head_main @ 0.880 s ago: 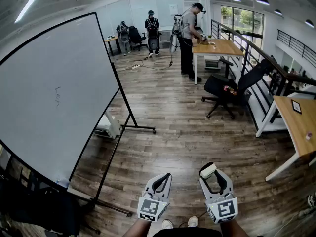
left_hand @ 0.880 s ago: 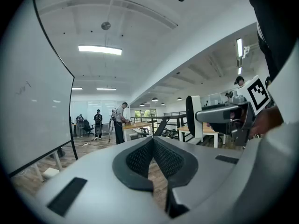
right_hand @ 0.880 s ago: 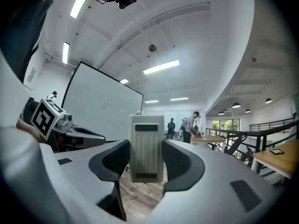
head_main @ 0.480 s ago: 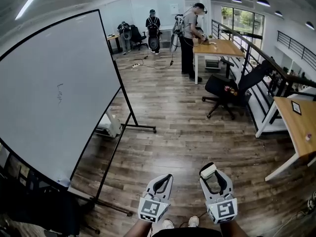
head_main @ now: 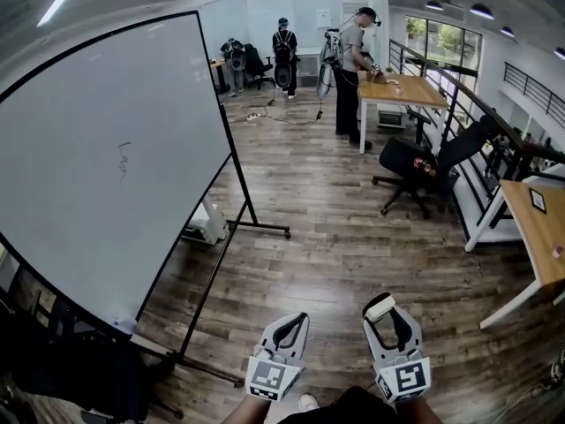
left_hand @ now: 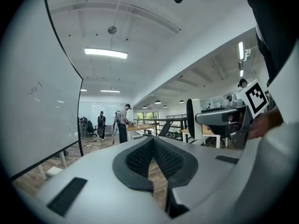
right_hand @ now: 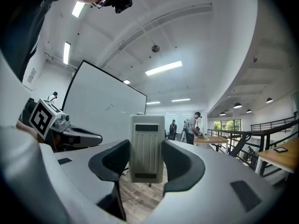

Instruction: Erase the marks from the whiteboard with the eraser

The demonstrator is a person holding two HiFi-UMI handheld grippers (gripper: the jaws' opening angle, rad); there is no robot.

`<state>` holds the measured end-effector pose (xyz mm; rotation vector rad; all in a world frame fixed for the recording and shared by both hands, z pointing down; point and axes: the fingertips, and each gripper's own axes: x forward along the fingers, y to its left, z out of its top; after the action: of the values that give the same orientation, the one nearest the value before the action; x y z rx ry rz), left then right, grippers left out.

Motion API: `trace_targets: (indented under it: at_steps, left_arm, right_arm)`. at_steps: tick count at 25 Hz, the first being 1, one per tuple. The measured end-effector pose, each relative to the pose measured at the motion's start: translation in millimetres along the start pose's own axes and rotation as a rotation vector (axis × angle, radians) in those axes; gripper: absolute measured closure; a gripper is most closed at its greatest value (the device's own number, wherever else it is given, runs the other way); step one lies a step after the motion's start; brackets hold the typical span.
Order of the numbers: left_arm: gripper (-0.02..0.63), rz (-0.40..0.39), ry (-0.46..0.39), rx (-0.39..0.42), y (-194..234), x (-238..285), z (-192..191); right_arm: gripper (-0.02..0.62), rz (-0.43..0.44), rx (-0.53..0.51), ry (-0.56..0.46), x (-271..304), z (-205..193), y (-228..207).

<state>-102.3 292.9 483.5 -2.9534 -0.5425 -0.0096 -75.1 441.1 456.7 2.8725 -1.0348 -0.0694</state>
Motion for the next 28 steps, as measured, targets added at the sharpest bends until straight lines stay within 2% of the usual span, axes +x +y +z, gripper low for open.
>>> trace_targets:
  at_steps: [6,10,16,21,25,28]
  left_arm:
    - [0.588,0.055,0.002,-0.04,47,-4,-7]
    - [0.588,0.071,0.018,-0.068,75,15,-17]
    - [0.588,0.089,-0.001,-0.071,119,69,0]
    - [0.588,0.09,0.013,-0.028,160,118,-8]
    - [0.588,0.112,0.031,-0.03,184,151,-11]
    - [0.588,0.126,0.034,-0.036,199,174,-13]
  right_arm:
    - [0.35,0.041,-0.03,0.004,35,10,20]
    - [0.35,0.068,-0.046,0.002,75,12,19]
    - [0.35,0.092,-0.048,-0.022,147,13,-4]
    - [0.35,0.112,-0.038,-0.026,209,15,-31]
    - [0.35,0.137,-0.011,-0.033,250,12,-50]
    - [0.35,0.166,-0.03,-0.029,278,15,-58]
